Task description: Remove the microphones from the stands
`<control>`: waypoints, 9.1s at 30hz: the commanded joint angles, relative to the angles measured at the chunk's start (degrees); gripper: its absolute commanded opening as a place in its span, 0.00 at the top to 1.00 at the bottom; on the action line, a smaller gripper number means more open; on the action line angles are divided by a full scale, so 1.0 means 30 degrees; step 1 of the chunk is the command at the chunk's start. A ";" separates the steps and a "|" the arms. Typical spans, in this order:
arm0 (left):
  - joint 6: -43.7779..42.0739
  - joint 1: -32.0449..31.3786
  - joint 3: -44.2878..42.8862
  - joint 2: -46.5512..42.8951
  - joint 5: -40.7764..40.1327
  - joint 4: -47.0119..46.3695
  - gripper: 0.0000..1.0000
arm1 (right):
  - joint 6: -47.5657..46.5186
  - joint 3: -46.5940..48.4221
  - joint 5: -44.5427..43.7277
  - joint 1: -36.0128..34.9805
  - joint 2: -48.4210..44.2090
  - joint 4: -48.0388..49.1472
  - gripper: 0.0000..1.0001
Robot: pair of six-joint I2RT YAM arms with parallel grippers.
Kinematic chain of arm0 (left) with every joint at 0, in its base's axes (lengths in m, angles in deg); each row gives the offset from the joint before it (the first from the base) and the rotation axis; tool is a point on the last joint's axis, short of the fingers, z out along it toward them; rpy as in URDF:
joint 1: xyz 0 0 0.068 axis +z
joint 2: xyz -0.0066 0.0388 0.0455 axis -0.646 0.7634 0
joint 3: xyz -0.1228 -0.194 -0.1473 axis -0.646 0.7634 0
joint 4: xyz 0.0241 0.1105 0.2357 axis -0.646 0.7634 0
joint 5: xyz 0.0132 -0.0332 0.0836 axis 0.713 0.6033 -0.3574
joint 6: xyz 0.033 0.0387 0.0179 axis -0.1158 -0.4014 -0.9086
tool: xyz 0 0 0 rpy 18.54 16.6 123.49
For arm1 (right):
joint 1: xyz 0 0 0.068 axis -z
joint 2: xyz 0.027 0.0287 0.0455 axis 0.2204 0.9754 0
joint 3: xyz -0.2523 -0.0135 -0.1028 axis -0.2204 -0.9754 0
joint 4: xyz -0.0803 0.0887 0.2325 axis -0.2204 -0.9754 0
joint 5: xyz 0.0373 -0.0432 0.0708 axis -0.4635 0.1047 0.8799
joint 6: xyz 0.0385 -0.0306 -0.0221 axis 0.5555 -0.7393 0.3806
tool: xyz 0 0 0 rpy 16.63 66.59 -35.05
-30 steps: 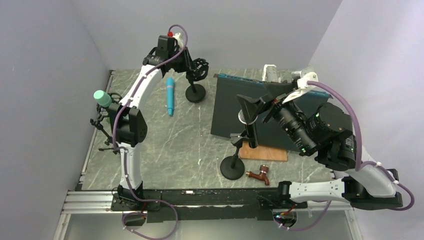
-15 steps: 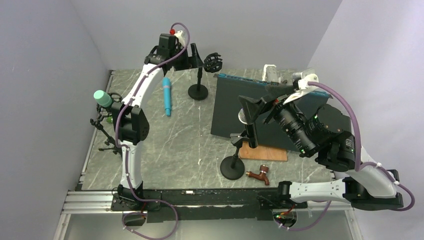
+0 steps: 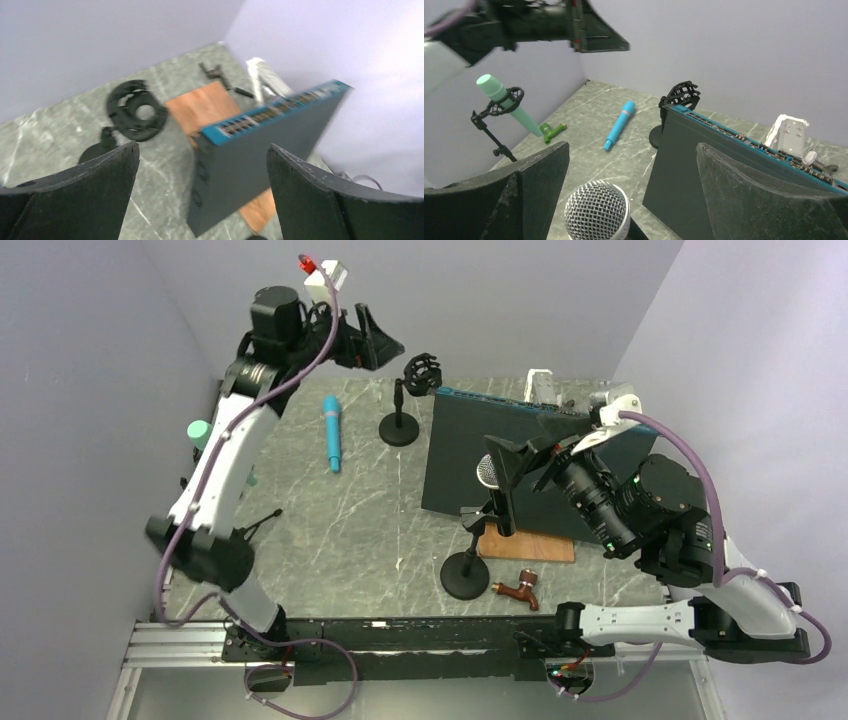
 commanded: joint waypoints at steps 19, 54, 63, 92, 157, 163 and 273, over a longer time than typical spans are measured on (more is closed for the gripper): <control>-0.3432 -1.0571 1.8572 -1.2803 -0.1552 -0.9962 0.01 | -0.2425 -0.2308 0.2225 -0.0039 0.0522 -0.3212 0.03; -0.6440 -1.5224 1.8367 -0.9577 -0.3535 -1.1387 0.16 | -0.2456 -0.3195 0.3077 -0.0057 -0.0520 -0.2868 0.36; -0.6734 -1.5225 1.7805 -0.9177 -0.3387 -0.9721 1.00 | -0.2669 -0.3104 0.2911 -0.0054 -0.0412 -0.2573 0.85; -0.7303 -1.5000 1.9032 -1.3843 -1.3449 -0.7018 1.00 | -0.3697 -0.3168 -0.0266 -0.0038 -0.2748 -0.0374 1.00; -0.7532 -1.5112 1.7522 -1.2216 -0.1243 -1.2065 0.18 | 0.0773 -0.4824 0.6495 -0.0065 -0.2045 0.4004 1.00; -0.6383 -1.4894 1.6454 -1.0701 -0.0323 -1.2913 0.19 | 0.1191 -0.5109 0.6739 -0.0038 -0.2013 0.4104 1.00; -0.1076 0.0789 -0.3667 0.6964 -0.8199 0.6500 0.22 | 0.2398 -0.7025 -0.0430 -0.0043 -0.4464 0.3318 0.00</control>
